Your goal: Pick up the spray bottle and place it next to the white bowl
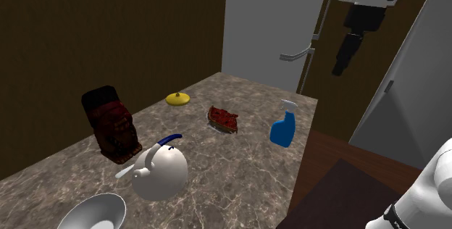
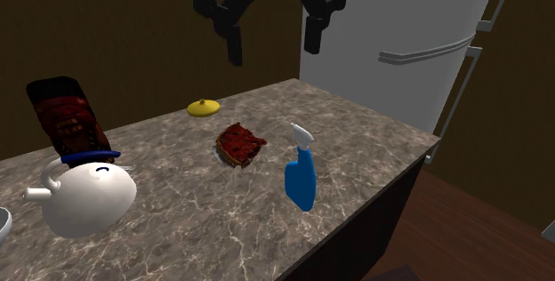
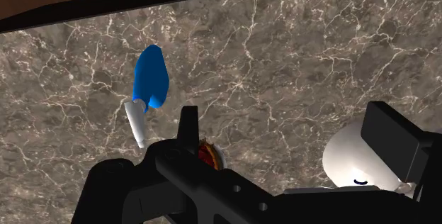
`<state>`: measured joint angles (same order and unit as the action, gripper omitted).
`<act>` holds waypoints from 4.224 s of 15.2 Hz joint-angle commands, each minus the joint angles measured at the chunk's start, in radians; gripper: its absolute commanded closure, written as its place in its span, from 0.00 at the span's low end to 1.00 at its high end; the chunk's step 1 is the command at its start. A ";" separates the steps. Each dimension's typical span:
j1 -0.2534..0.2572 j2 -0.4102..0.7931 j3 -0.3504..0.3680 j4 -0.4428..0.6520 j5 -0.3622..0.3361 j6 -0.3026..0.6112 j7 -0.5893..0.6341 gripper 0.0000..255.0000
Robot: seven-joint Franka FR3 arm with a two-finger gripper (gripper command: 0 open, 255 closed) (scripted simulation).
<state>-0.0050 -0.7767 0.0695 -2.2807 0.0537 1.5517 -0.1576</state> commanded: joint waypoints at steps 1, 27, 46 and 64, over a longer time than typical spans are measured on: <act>0.000 0.000 0.000 0.000 0.000 0.000 0.000 0.00; -0.073 0.625 -0.168 -0.075 -0.071 0.644 -0.242 0.00; -0.073 0.651 -0.169 -0.099 -0.069 0.694 -0.244 1.00; -0.073 0.556 -0.164 0.029 -0.076 0.471 -0.238 1.00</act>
<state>-0.0782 -0.2134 -0.0955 -2.2599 -0.0221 2.0386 -0.3964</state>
